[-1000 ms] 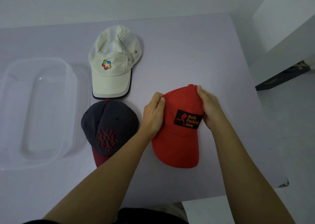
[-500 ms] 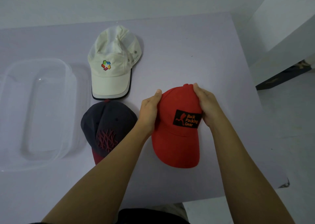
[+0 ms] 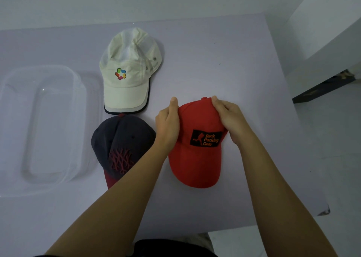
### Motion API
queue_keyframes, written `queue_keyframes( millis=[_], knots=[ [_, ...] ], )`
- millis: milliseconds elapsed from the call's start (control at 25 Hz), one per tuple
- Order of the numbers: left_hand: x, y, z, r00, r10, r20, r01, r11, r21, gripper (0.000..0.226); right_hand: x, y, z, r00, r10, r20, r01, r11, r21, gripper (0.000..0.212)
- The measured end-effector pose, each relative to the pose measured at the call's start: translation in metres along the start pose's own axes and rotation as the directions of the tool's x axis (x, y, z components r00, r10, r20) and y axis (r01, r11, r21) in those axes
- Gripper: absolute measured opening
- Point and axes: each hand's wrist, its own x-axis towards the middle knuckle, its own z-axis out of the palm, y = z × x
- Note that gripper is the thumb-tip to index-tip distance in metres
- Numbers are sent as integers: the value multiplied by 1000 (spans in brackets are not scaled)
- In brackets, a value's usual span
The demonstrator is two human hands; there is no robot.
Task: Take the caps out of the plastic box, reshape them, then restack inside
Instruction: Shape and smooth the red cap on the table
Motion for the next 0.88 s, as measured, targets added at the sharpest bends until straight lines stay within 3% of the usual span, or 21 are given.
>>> queue_keyframes(
  millis=[160, 280, 400, 600, 760, 880],
  knots=[
    [7, 4, -3, 973, 140, 185, -196, 924, 328, 47, -2, 9, 6, 1000, 16, 20, -15, 997, -71, 39],
    [15, -4, -2, 961, 55, 269, -157, 914, 375, 29, 2, 20, 9, 999, 38, 17, -35, 991, -129, 43],
    [19, -13, -4, 966, 4, 257, -89, 943, 320, 25, 7, 31, -1, 999, 36, -9, -37, 966, -258, 56],
    [21, -14, 3, 981, 59, 185, -125, 922, 367, 27, -8, 47, -20, 998, 41, 37, -28, 954, -299, 50],
    [12, -20, 8, 985, 151, 85, -173, 889, 424, 26, -5, 51, -15, 989, 100, 110, -69, 963, -261, 54],
    [10, -21, 7, 973, 224, 53, -213, 786, 580, 27, -2, 55, -12, 985, 117, 125, -101, 987, -128, 62]
  ],
)
